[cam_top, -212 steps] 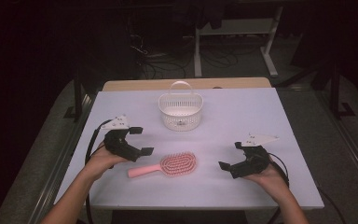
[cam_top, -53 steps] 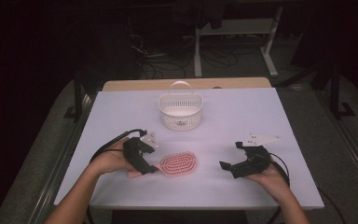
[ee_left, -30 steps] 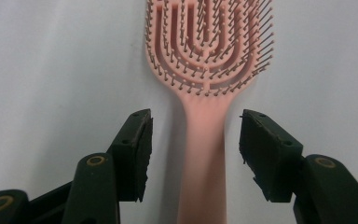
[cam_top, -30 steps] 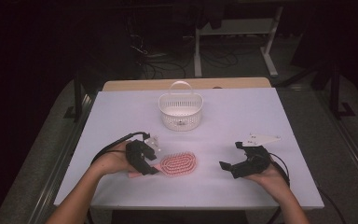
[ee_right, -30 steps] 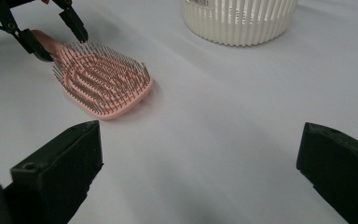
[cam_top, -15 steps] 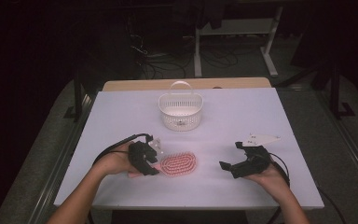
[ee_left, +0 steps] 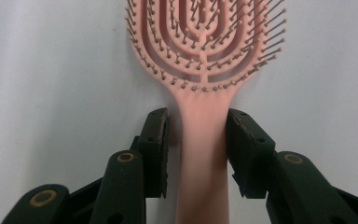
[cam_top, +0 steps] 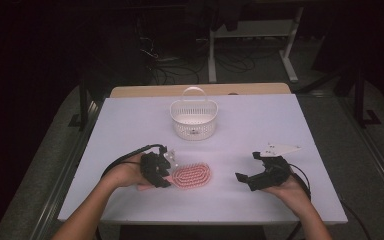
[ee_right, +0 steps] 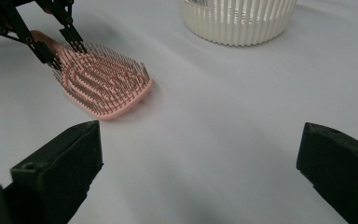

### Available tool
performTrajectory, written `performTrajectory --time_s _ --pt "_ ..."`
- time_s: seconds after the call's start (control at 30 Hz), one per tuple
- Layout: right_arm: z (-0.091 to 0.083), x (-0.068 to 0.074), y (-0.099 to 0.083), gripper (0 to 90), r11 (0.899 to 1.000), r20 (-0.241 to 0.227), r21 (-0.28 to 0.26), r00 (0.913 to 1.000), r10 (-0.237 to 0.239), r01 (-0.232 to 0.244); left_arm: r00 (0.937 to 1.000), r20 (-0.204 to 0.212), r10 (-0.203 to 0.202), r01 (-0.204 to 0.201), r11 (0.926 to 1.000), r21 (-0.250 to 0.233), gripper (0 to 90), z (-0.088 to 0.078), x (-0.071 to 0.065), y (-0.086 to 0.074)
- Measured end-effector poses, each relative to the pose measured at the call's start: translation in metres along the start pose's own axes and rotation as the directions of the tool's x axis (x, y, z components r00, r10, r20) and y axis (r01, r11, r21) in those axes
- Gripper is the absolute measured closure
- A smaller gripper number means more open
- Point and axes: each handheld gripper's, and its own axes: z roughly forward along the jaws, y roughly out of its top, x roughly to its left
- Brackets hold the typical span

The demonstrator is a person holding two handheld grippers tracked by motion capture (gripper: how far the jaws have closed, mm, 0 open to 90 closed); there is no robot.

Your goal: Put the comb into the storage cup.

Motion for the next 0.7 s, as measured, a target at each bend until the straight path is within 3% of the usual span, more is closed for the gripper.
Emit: performTrajectory --time_s 0.7 --pt "-0.0002 0.0005 0.0000 0.0 1.000 0.000 -0.001 1.0000 0.002 -0.002 0.9999 -0.012 -0.007 0.007 0.9993 0.036 69.5 0.0030 0.0009 0.0041"
